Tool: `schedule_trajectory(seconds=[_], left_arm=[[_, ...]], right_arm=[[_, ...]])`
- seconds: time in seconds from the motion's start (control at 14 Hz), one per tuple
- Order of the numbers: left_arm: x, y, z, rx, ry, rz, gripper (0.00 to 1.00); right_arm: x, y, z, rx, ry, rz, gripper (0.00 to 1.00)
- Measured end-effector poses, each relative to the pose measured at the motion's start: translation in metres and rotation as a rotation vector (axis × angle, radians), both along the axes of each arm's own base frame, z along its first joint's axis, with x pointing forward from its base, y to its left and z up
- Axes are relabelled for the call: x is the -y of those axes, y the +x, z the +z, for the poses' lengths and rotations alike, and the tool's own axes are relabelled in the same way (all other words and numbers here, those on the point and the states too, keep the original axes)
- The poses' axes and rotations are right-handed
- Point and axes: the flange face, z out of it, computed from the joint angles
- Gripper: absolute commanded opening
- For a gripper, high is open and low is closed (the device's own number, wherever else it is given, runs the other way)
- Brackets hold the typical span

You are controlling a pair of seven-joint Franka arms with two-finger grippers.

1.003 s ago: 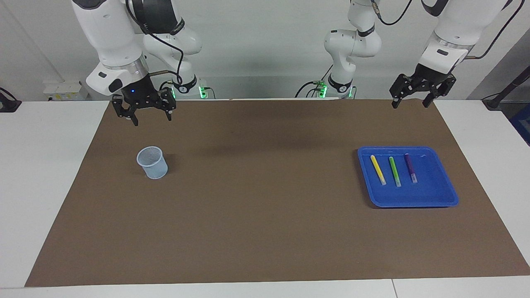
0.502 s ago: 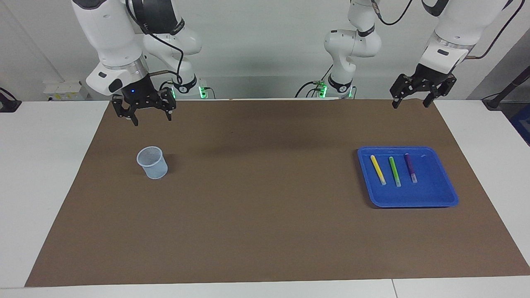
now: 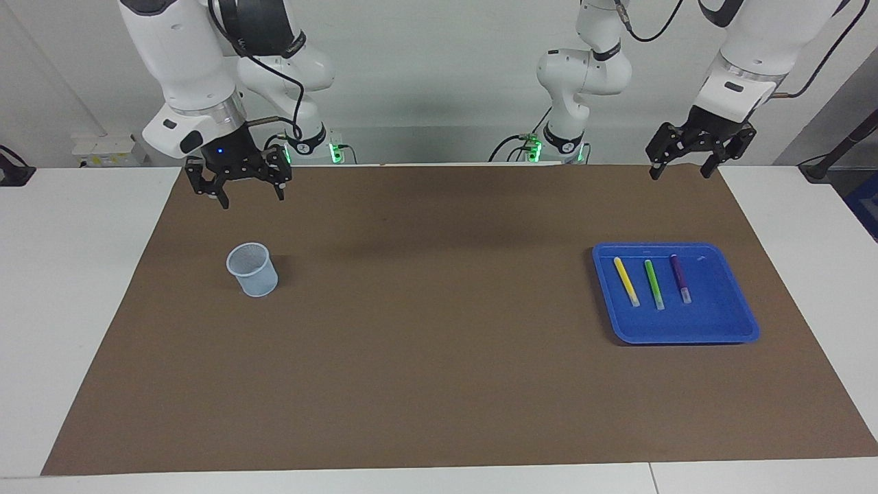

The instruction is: Transfer and insert pens with both arms

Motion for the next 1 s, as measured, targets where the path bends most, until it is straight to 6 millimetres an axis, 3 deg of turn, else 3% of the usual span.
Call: schedule_trajectory(seconds=[0.64, 1.0], left_arm=[[0.000, 0.000, -0.001, -0.002, 0.000, 0.000, 1.00], [-0.010, -0.005, -0.022, -0.004, -0.007, 0.014, 1.00]], right_arm=[[0.000, 0.000, 0.000, 0.000, 0.000, 0.000, 1.00], [0.000, 0.000, 0.000, 0.000, 0.000, 0.000, 1.00]])
